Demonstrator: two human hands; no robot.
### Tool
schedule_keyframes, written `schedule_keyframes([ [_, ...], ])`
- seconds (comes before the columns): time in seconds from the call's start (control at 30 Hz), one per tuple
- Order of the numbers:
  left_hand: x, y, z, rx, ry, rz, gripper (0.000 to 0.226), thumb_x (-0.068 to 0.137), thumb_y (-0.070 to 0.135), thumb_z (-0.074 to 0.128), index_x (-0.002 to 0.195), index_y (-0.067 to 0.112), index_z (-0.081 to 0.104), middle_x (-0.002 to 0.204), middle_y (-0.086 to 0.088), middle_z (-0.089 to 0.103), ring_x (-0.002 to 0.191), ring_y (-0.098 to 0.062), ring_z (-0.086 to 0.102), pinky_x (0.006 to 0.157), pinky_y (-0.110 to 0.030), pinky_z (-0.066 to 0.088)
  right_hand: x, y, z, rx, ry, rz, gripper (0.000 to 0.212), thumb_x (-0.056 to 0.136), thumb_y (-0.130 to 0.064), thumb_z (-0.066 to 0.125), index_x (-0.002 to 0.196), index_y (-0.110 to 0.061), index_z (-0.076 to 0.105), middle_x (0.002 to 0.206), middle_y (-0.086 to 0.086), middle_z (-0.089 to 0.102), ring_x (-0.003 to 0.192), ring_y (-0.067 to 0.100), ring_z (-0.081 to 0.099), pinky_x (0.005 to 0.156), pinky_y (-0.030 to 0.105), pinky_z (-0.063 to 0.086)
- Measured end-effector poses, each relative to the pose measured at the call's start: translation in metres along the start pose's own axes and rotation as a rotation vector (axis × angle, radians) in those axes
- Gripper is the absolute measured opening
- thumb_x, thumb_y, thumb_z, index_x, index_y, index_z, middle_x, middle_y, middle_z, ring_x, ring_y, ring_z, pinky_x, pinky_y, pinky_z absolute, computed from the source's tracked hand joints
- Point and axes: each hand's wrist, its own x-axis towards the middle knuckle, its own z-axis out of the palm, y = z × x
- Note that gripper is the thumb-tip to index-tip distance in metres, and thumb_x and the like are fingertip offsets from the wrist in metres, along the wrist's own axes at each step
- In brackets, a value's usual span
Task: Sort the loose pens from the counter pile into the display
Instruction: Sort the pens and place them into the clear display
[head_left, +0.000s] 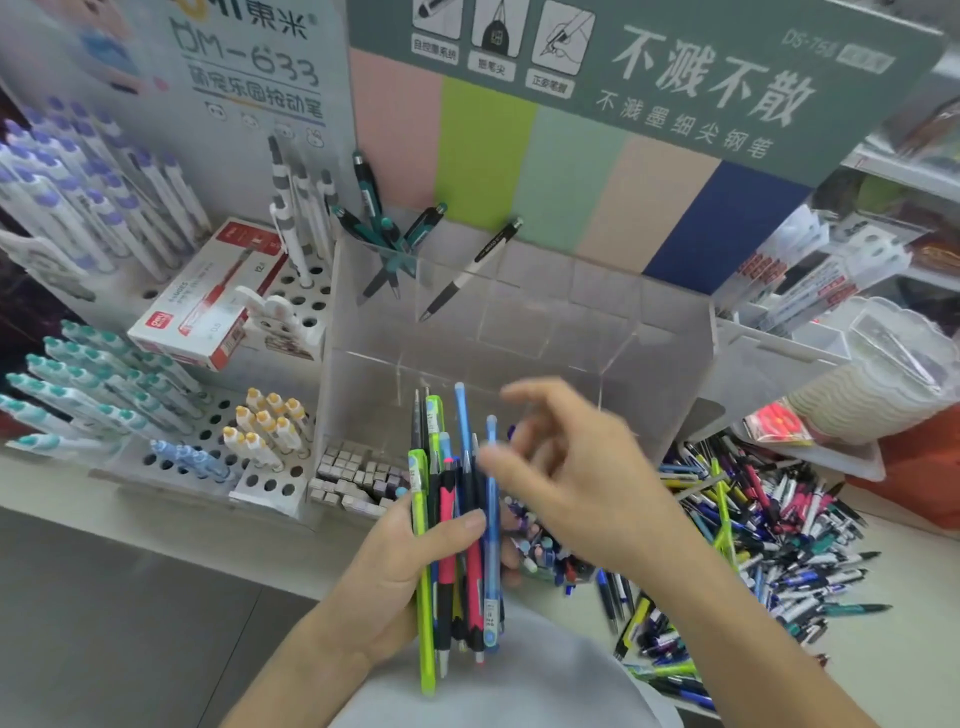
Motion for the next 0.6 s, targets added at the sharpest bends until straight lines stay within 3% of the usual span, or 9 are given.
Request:
schedule_keyframes([
  [0.07, -0.002, -0.001, -0.001, -0.043, -0.064, -0.024, 0.055, 0.067, 0.028, 0.090, 0.115, 0.007, 0.072, 0.098, -0.025, 0.070, 0.087, -0.037, 0.070, 0.086, -0.054, 0.057, -0.017, 0.020, 0.010, 0.118, -0.132, 0.152, 0.036, 0.087, -0.035, 0.077, 0.120, -0.030, 0.063, 0.089, -0.005, 0.066, 0.063, 0.010, 0.063, 0.065, 0.033, 0.057],
  [0.17, -0.004, -0.005, 0.002, -0.080, -0.120, -0.062, 0.044, 0.078, 0.017, 0.078, 0.121, 0.009, 0.069, 0.112, -0.027, 0.069, 0.098, -0.039, 0.070, 0.083, -0.050, 0.057, -0.027, 0.029, 0.014, 0.331, -0.035, 0.171, 0.017, 0.089, -0.017, 0.076, 0.104, -0.026, 0.071, 0.082, 0.002, 0.068, 0.068, 0.020, 0.064, 0.066, 0.033, 0.057],
  [0.27, -0.002, -0.007, 0.002, 0.084, 0.012, -0.075, 0.031, 0.078, 0.013, 0.070, 0.109, 0.016, 0.075, 0.112, -0.023, 0.071, 0.101, -0.039, 0.071, 0.080, -0.046, 0.059, -0.032, 0.032, 0.011, 0.349, 0.027, 0.178, 0.019, 0.093, -0.013, 0.070, 0.107, -0.026, 0.071, 0.088, 0.000, 0.072, 0.081, 0.018, 0.068, 0.070, 0.029, 0.059],
  [0.37, 0.002, -0.010, -0.004, 0.233, 0.086, -0.076, 0.044, 0.072, 0.018, 0.077, 0.115, 0.012, 0.068, 0.110, -0.020, 0.073, 0.103, -0.039, 0.070, 0.088, -0.051, 0.056, -0.029, 0.034, 0.010, 0.371, 0.078, 0.241, 0.016, 0.095, -0.015, 0.065, 0.106, -0.027, 0.068, 0.091, 0.000, 0.072, 0.085, 0.018, 0.070, 0.075, 0.035, 0.061],
  [0.47, 0.003, -0.011, -0.005, 0.334, 0.035, -0.071, 0.062, 0.071, 0.026, 0.083, 0.125, 0.007, 0.060, 0.111, -0.019, 0.073, 0.103, -0.040, 0.069, 0.095, -0.057, 0.052, -0.023, 0.036, 0.012, 0.373, 0.089, 0.260, 0.013, 0.093, -0.021, 0.070, 0.105, -0.027, 0.069, 0.091, 0.007, 0.072, 0.084, 0.025, 0.069, 0.073, 0.041, 0.060],
  [0.53, 0.003, -0.011, -0.002, 0.341, -0.021, -0.093, 0.059, 0.076, 0.023, 0.081, 0.125, 0.002, 0.057, 0.102, -0.021, 0.073, 0.091, -0.042, 0.071, 0.086, -0.056, 0.056, -0.019, 0.034, 0.013, 0.389, 0.060, 0.232, 0.015, 0.092, -0.023, 0.072, 0.107, -0.023, 0.071, 0.091, 0.018, 0.070, 0.075, 0.025, 0.067, 0.062, 0.032, 0.058],
  [0.6, 0.003, -0.011, 0.000, 0.345, -0.043, -0.119, 0.052, 0.080, 0.017, 0.078, 0.123, 0.000, 0.055, 0.096, -0.019, 0.073, 0.085, -0.042, 0.072, 0.075, -0.050, 0.060, -0.014, 0.030, 0.011, 0.406, 0.018, 0.214, 0.012, 0.092, -0.022, 0.072, 0.103, -0.016, 0.073, 0.085, 0.025, 0.065, 0.064, 0.013, 0.060, 0.056, 0.017, 0.051],
])
